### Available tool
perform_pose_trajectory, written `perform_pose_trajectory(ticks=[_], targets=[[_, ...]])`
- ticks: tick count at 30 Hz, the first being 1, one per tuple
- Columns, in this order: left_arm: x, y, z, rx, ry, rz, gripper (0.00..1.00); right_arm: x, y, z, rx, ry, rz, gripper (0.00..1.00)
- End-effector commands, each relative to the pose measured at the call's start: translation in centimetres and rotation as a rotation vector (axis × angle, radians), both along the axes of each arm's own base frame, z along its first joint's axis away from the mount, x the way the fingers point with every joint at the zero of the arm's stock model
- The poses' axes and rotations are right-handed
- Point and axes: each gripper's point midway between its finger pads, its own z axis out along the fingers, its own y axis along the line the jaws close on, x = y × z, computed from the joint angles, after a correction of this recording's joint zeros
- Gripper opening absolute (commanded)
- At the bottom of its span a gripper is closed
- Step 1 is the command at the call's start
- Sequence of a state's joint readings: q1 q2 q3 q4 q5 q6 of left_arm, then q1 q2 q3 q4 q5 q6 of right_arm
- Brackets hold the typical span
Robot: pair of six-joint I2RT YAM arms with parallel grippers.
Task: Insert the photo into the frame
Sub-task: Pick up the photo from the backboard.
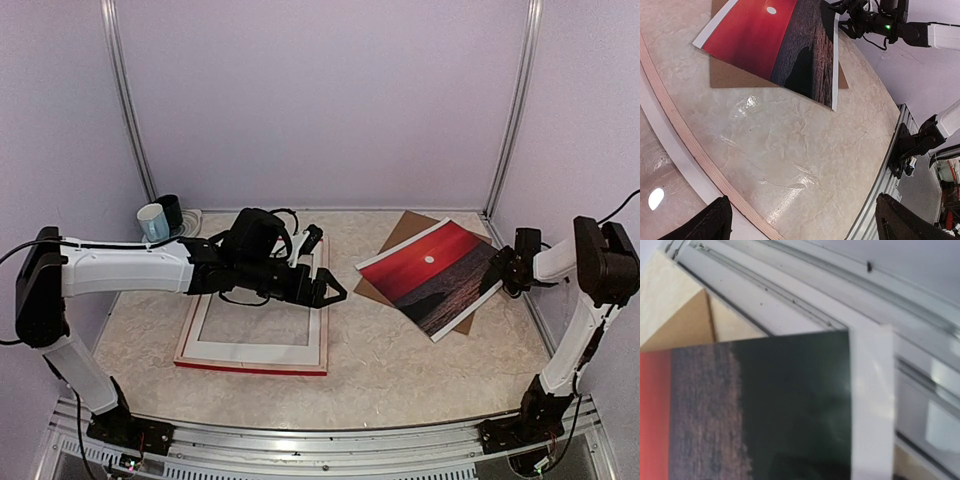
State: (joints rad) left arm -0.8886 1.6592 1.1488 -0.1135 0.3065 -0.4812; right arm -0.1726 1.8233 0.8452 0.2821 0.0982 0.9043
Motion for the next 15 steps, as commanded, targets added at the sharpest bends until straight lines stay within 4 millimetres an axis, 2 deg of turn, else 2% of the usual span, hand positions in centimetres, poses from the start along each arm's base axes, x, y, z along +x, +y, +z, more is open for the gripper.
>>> perform_pose_trajectory(ticks=[1, 4, 7, 9, 13, 15], targets=[[0.1, 0.9, 1.3, -0.015, -0.032, 0.013, 0.98, -1.4, 0.3, -2.0, 0.037, 0.022, 0.013, 0.68], [0.0, 1.2, 1.3, -0.016, -0.03, 0.016, 0.98, -1.7, 0.5, -1.6, 0.043, -0.026, 0.023, 0.57], [-0.1, 1.2, 1.1, -0.017, -0.025, 0.015, 0.98, -1.9, 0.7, -1.2, 0.046, -0.069, 0.037, 0.52], [-0.2, 1.1, 1.1, -0.021, -0.02, 0.012, 0.98, -2.1, 0.7, -1.1, 0.05, -0.082, 0.041, 0.45], [-0.2, 0.9, 1.1, -0.03, -0.013, 0.01, 0.98, -1.8, 1.0, -0.9, 0.068, -0.112, 0.077, 0.23], [-0.2, 0.9, 1.2, -0.031, -0.015, 0.011, 0.98, -1.6, 1.2, -0.9, 0.073, -0.121, 0.095, 0.15]])
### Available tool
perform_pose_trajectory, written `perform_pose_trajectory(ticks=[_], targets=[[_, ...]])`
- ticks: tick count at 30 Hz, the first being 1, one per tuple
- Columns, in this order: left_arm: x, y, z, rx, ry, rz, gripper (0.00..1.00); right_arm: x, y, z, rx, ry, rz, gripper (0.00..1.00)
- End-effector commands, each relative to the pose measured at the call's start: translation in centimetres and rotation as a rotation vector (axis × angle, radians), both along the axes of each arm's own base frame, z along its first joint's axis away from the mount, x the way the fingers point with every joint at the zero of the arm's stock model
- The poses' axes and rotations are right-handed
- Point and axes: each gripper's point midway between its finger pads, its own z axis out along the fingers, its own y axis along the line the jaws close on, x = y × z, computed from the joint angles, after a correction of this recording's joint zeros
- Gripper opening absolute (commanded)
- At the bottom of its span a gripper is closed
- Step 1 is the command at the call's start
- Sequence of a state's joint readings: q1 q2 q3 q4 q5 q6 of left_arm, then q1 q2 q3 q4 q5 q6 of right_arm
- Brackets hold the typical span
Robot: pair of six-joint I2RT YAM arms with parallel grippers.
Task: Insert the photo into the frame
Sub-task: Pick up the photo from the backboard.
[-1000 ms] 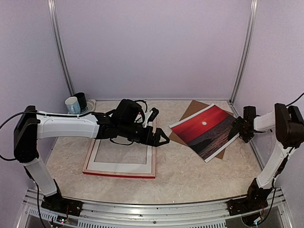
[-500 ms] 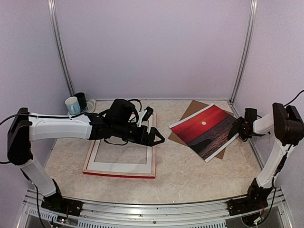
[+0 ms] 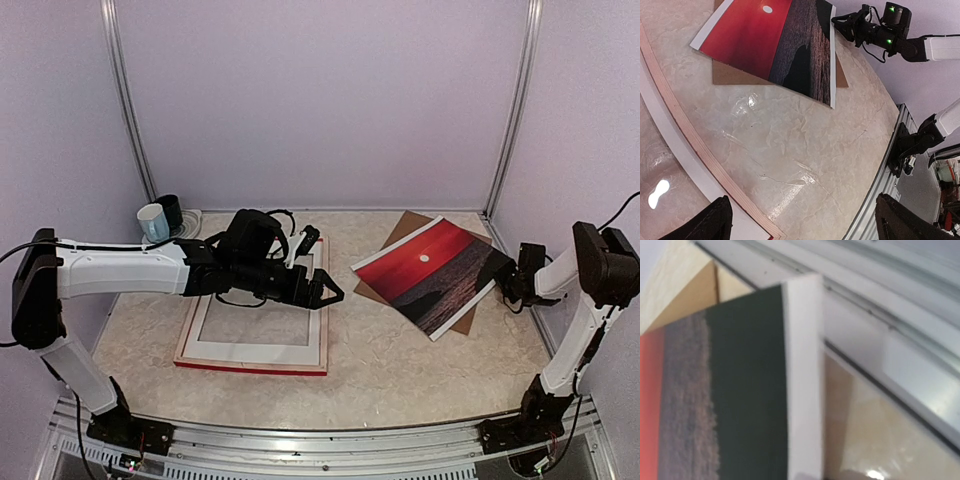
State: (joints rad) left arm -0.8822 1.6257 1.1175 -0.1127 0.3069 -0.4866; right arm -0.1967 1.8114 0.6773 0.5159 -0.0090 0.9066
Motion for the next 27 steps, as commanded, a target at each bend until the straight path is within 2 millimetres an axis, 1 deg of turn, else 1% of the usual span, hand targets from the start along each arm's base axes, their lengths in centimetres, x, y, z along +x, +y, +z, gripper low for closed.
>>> perform_pose_trajectory(ticks=[1, 5, 12, 15, 18, 22, 24, 27], targets=[[0.1, 0.1, 1.0, -0.027, -0.017, 0.002, 0.98, 0.3, 0.1, 0.3, 0.024, -0.035, 0.042, 0.12], [0.0, 0.2, 0.8, -0.022, -0.012, 0.001, 0.98, 0.5, 0.3, 0.3, 0.033, -0.05, 0.063, 0.0], [-0.1, 0.0, 0.8, -0.027, -0.008, -0.002, 0.98, 0.5, 0.4, 0.7, 0.044, -0.084, 0.088, 0.0], [-0.1, -0.1, 1.0, -0.031, -0.008, -0.005, 0.98, 0.5, 1.0, 1.7, 0.059, -0.127, 0.11, 0.0], [-0.1, -0.1, 1.3, -0.036, -0.011, -0.007, 0.98, 0.5, 1.8, 3.5, 0.089, -0.191, 0.143, 0.0], [-0.1, -0.4, 1.9, -0.043, -0.037, -0.018, 0.98, 0.0, 3.2, 7.1, 0.13, -0.278, 0.193, 0.0], [0.0, -0.6, 2.2, -0.029, -0.08, -0.022, 0.99, -0.4, 3.8, 8.4, 0.148, -0.296, 0.213, 0.0], [0.1, -1.3, 3.2, -0.005, -0.179, -0.039, 0.99, -1.3, 4.8, 10.7, 0.152, -0.327, 0.244, 0.0]])
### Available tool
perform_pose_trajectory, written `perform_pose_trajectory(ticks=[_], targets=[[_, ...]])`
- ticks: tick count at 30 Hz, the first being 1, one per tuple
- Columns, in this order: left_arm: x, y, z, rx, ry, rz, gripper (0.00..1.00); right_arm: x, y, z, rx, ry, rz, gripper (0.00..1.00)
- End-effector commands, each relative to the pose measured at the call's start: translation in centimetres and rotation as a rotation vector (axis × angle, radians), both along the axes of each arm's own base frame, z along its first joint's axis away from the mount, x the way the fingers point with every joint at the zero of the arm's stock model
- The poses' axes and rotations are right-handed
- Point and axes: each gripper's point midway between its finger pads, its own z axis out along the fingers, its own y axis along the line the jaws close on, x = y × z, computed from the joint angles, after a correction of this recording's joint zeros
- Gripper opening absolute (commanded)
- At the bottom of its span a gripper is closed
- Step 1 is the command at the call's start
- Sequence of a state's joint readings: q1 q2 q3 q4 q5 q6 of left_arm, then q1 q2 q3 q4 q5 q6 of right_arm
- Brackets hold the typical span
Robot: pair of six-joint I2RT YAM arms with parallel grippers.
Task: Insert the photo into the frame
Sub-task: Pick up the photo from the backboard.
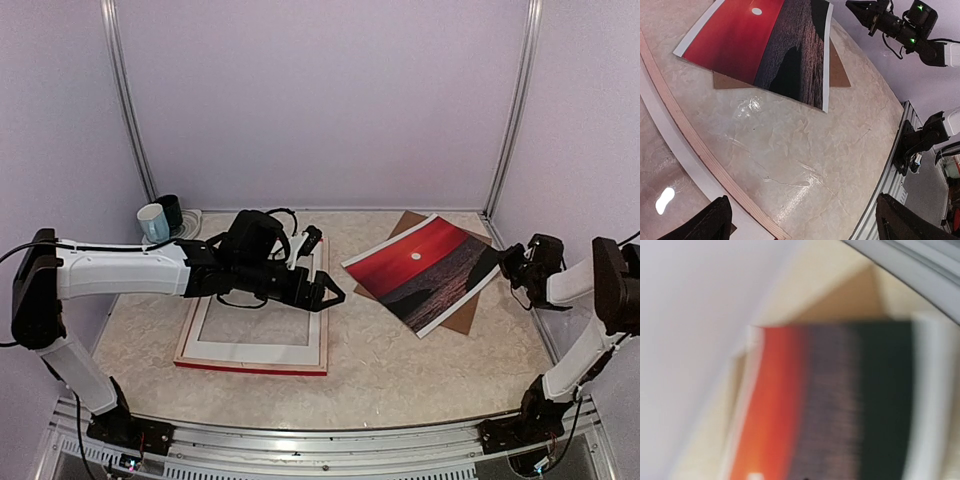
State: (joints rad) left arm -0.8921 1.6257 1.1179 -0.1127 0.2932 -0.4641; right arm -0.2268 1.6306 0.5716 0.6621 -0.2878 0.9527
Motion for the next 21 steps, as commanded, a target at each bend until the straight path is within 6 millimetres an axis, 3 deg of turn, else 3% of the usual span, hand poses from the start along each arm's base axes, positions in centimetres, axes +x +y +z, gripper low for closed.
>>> perform_pose_trajectory(ticks=[1, 4, 7, 11, 15, 21], targets=[[0.2, -1.4, 3.6, -0.011, -0.186, -0.038, 0.99, -1.2, 1.5, 4.4, 0.024, -0.089, 0.055, 0.0], [0.2, -2.5, 4.8, -0.004, -0.271, -0.053, 0.99, -2.2, 2.2, 6.4, 0.006, -0.099, 0.062, 0.0], [0.4, -3.4, 5.6, -0.002, -0.313, -0.055, 0.99, -2.9, 2.4, 6.2, -0.005, -0.044, 0.067, 0.01], [0.7, -4.1, 5.8, -0.021, -0.337, -0.059, 0.99, -2.8, 1.9, 4.0, -0.015, 0.082, 0.053, 0.31], [2.0, -5.5, 5.7, -0.023, -0.317, -0.028, 0.99, -1.3, 1.2, 2.1, -0.016, 0.149, 0.04, 0.44], [2.6, -7.9, 3.5, -0.024, -0.247, -0.041, 0.99, 1.0, -0.4, -1.3, -0.008, 0.225, 0.018, 0.65]])
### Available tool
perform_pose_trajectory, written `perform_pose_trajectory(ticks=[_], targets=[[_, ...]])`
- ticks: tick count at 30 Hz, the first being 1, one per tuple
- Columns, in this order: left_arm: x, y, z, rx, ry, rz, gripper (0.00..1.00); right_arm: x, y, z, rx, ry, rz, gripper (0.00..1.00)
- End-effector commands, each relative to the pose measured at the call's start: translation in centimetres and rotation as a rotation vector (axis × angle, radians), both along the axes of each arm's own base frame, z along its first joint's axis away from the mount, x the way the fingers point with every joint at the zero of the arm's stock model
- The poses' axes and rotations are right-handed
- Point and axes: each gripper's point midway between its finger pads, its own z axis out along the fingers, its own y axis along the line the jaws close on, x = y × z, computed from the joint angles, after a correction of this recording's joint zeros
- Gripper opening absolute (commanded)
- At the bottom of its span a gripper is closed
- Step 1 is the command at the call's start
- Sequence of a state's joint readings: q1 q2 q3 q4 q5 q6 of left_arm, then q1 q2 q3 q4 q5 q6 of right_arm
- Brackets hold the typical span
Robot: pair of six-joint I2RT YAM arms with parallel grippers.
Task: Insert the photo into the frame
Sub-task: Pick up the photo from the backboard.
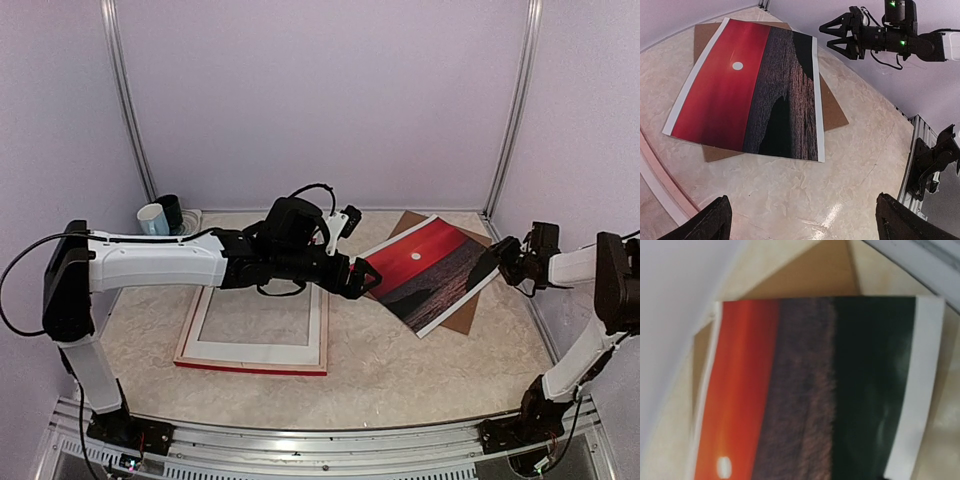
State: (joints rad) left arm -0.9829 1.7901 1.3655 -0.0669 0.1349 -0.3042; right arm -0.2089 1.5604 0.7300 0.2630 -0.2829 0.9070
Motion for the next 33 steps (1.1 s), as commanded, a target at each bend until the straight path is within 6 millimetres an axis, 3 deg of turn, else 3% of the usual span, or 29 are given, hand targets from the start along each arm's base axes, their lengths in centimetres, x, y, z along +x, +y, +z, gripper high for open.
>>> perform_pose_trajectory(ticks=[1, 6, 16, 25, 33], targets=[[0.2, -1.6, -0.5, -0.02, 0.032, -0.01, 0.99, 1.2, -1.2, -2.6, 0.007, 0.066, -0.01, 0.68], [-0.3, -1.3, -1.8, -0.003, 0.054, -0.018, 0.99, 2.5, -2.9, -4.1, -0.032, 0.11, -0.025, 0.75], [-0.9, 0.0, -2.9, 0.025, 0.064, -0.009, 0.99, 3.7, -5.8, -6.3, -0.093, 0.164, -0.066, 0.77], [-0.5, 0.8, -2.8, 0.029, 0.064, 0.001, 0.99, 4.0, -6.2, -9.0, -0.07, 0.189, -0.074, 0.77], [-0.2, 1.8, -2.9, 0.031, 0.07, 0.018, 0.99, 5.4, -6.1, -8.9, -0.046, 0.133, -0.047, 0.75]])
